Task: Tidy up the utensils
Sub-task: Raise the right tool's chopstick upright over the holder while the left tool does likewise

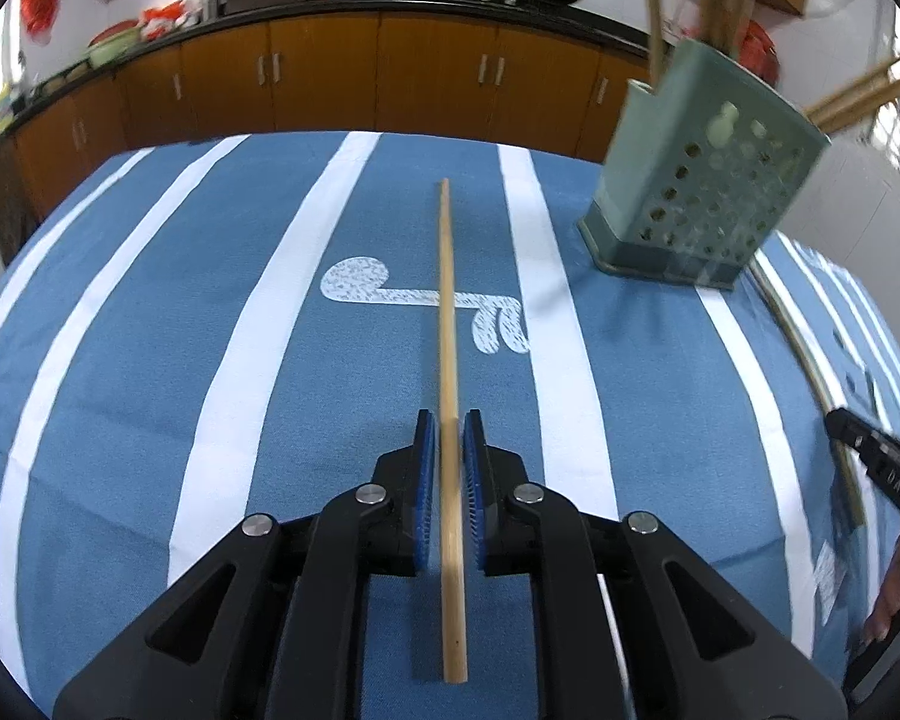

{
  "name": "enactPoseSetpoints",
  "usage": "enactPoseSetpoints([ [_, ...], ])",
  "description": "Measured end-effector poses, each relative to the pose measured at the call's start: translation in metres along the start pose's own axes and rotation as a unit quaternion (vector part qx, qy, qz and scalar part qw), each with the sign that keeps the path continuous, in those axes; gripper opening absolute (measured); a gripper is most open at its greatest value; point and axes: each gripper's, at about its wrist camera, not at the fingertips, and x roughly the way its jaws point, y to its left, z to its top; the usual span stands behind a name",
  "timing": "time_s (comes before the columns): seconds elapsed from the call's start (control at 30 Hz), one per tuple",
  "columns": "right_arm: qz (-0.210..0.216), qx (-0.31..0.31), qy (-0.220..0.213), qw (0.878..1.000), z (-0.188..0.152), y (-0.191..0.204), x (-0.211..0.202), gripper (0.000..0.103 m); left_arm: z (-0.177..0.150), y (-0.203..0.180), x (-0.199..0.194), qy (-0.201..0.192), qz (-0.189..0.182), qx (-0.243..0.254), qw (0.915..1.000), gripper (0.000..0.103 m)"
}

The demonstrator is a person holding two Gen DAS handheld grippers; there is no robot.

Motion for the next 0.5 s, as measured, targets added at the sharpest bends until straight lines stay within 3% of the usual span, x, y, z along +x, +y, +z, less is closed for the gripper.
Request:
enactPoseSetpoints([
  [0.3, 0.003, 0.002, 0.0, 1.0, -0.002, -0.001, -0.001, 0.009, -0.005, -0.007, -0.003, 0.004, 0.012, 0.039, 0.9991, 0.013],
  [0.5, 0.013, 0.006, -0.021, 1.0, -0.002, -0.004, -0.015, 0.008, -0.004, -0.006, -0.005, 0.015, 0.009, 0.051, 0.9985, 0.007],
])
